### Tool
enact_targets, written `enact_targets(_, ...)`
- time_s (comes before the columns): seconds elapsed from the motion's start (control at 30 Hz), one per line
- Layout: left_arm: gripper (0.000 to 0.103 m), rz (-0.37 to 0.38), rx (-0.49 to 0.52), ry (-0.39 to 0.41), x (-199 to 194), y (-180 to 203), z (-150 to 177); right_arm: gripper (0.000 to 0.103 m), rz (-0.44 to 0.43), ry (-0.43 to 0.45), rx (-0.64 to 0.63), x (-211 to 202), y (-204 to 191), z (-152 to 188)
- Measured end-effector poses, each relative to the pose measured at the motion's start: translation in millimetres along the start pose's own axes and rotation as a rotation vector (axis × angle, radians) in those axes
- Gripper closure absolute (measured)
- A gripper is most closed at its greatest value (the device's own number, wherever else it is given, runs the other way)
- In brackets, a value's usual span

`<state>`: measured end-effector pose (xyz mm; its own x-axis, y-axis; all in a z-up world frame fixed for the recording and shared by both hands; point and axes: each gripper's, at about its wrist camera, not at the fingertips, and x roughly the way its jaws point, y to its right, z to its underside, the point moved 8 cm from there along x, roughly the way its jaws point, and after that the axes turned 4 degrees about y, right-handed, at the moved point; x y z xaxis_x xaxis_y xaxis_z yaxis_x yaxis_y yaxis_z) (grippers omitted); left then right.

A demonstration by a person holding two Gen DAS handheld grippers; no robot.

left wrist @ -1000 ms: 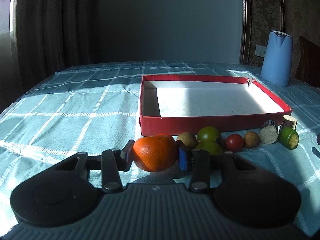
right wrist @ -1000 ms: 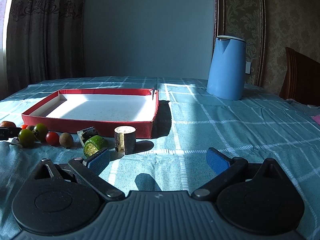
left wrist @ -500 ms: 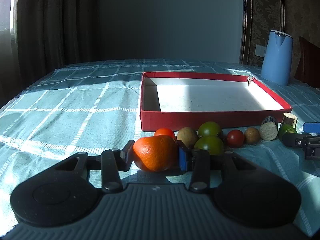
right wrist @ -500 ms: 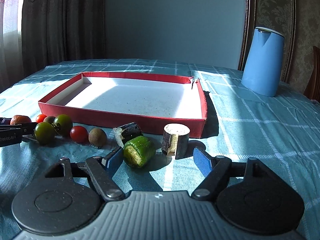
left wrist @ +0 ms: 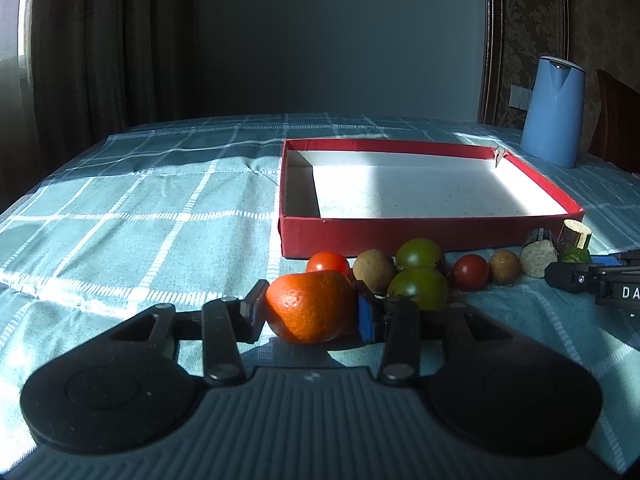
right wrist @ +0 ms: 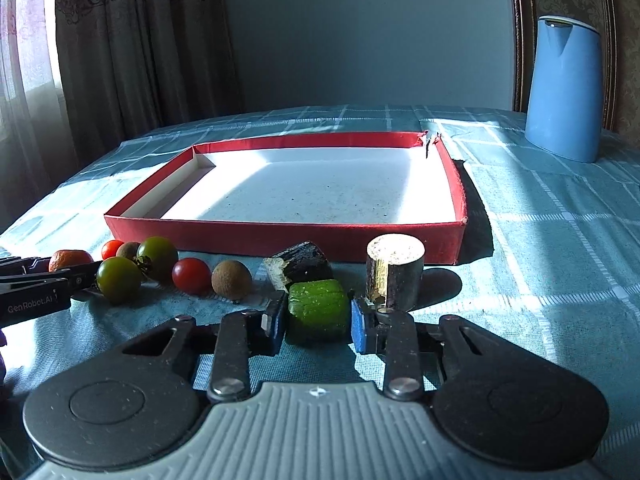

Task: Organize fruits
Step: 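Carry the orange and green piece with both tools into the red box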

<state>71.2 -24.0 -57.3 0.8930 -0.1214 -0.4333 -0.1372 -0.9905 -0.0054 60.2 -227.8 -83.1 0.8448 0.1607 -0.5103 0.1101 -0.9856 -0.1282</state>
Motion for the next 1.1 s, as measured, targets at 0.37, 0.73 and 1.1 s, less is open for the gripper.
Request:
enact_targets(0.37, 0.063, -0.01, 0.035, 0.049, -3.7, 5.4, -17.3, 0.075, 0.064, 0.12, -0.011, -25.6, 13.9, -25.0)
enact_targets(0.73, 0.063, -0.011, 0.038, 0.011, 63.3, 22.2, -68.1, 0.075, 0.178, 0.104, -0.105, 52.4, 38.6, -83.8)
enact_targets(1.1, 0.062, -0.023, 0.002, -0.086, 113.2, 16.0, -64.7, 0.074, 0.161, -0.046, -0.057, 108.4, 54.4, -75.6)
